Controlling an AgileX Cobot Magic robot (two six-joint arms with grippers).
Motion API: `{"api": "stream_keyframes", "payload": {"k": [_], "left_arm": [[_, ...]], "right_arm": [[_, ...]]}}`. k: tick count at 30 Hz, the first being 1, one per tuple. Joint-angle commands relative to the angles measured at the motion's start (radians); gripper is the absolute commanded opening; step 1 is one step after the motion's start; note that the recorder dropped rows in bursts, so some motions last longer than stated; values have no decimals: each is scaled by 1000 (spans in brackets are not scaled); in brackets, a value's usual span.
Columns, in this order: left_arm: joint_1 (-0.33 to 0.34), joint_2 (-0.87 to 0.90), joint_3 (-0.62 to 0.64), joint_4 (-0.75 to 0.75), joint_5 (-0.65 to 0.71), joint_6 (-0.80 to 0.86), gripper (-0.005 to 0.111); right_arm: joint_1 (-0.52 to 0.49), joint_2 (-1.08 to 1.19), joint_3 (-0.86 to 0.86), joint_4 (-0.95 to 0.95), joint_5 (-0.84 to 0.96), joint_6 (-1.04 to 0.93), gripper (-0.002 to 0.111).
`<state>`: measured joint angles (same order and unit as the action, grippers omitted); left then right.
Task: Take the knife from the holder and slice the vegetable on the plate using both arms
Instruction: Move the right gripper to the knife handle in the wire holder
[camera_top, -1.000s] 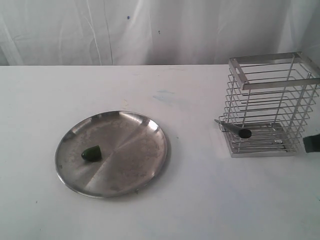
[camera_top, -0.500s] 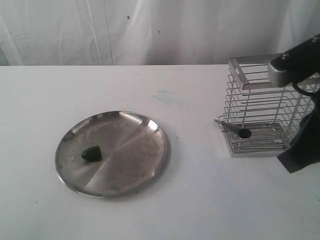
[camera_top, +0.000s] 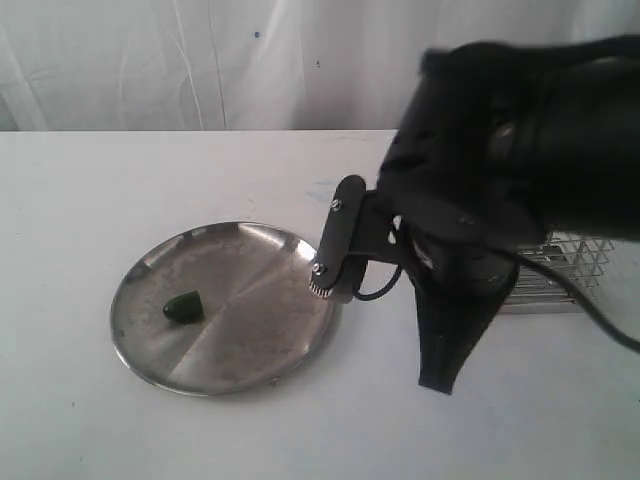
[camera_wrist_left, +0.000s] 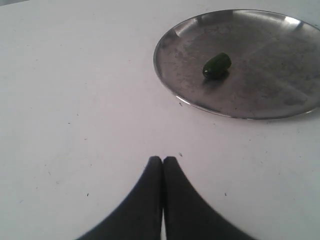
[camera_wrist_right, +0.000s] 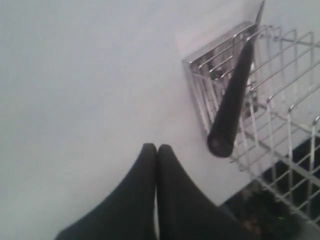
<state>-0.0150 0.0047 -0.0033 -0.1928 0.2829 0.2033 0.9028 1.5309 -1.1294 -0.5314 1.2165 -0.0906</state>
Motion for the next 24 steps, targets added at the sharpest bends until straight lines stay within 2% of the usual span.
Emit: {"api": "stream_keyframes", "payload": {"k": [1, 4, 6, 9, 10, 12, 14, 24], "left_arm": [[-8, -5, 3, -14, 1, 2, 0], [-8, -5, 3, -14, 1, 2, 0], [-8, -5, 3, -14, 1, 2, 0], [-8, -5, 3, -14, 1, 2, 0], [-8, -5, 3, -14, 1, 2, 0], [-8, -5, 3, -14, 1, 2, 0], [-8, -5, 3, -14, 1, 2, 0], [-8, -5, 3, -14, 1, 2, 0]], "right_arm": [[29, 88, -8, -239, 5, 8, 0], [32, 132, -8, -311, 5, 4, 2], [32, 150, -8, -299, 5, 8, 9], [32, 168, -8, -242, 5, 43, 33], [32, 176, -8, -231, 5, 50, 46], [33, 186, -8, -232, 5, 51, 64], [33, 196, -8, -247, 5, 53, 74], [33, 250, -8, -356, 5, 156, 70]]}}
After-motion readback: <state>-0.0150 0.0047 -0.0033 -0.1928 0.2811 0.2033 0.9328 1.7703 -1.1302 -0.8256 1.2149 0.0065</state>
